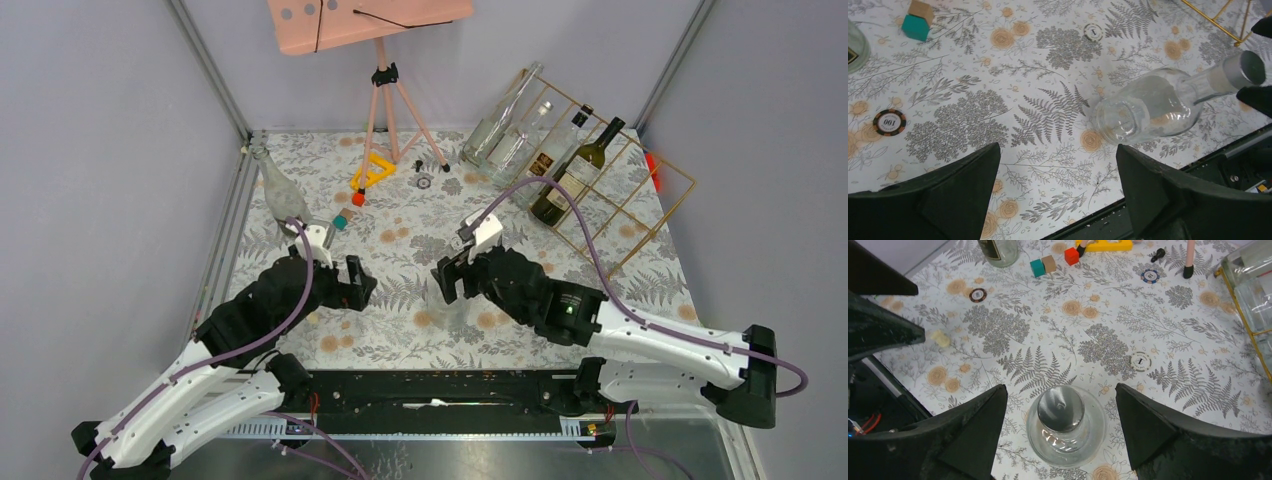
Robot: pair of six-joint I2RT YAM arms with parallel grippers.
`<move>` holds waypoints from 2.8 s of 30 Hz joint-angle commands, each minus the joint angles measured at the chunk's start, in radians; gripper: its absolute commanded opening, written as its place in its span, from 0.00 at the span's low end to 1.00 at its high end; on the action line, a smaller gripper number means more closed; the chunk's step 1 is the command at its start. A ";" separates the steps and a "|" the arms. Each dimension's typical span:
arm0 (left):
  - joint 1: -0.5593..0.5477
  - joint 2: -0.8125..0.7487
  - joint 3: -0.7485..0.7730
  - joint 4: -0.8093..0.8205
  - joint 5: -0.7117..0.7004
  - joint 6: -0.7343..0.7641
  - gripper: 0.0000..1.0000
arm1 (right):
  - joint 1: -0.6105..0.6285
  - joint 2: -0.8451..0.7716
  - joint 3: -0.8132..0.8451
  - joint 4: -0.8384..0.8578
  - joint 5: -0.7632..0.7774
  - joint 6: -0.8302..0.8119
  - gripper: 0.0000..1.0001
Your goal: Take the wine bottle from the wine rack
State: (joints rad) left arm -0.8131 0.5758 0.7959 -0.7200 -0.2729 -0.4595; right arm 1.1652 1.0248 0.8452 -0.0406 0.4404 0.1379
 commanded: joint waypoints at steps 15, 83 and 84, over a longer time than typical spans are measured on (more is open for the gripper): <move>-0.364 0.129 0.075 0.304 -0.103 0.081 0.99 | -0.366 0.001 0.454 -0.780 -0.161 0.530 0.89; -0.227 0.383 0.145 0.388 -0.408 0.079 0.00 | -0.409 -0.114 0.197 -0.704 -0.254 0.384 0.89; -0.197 0.344 0.144 0.367 -0.405 0.081 0.00 | -0.408 -0.111 0.195 -0.699 -0.258 0.386 0.89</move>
State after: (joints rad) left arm -1.0966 1.1107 0.9119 -0.3458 -0.6266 -0.3756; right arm 0.7628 0.9138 1.0481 -0.7853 0.1917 0.5339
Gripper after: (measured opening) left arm 0.390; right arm 0.887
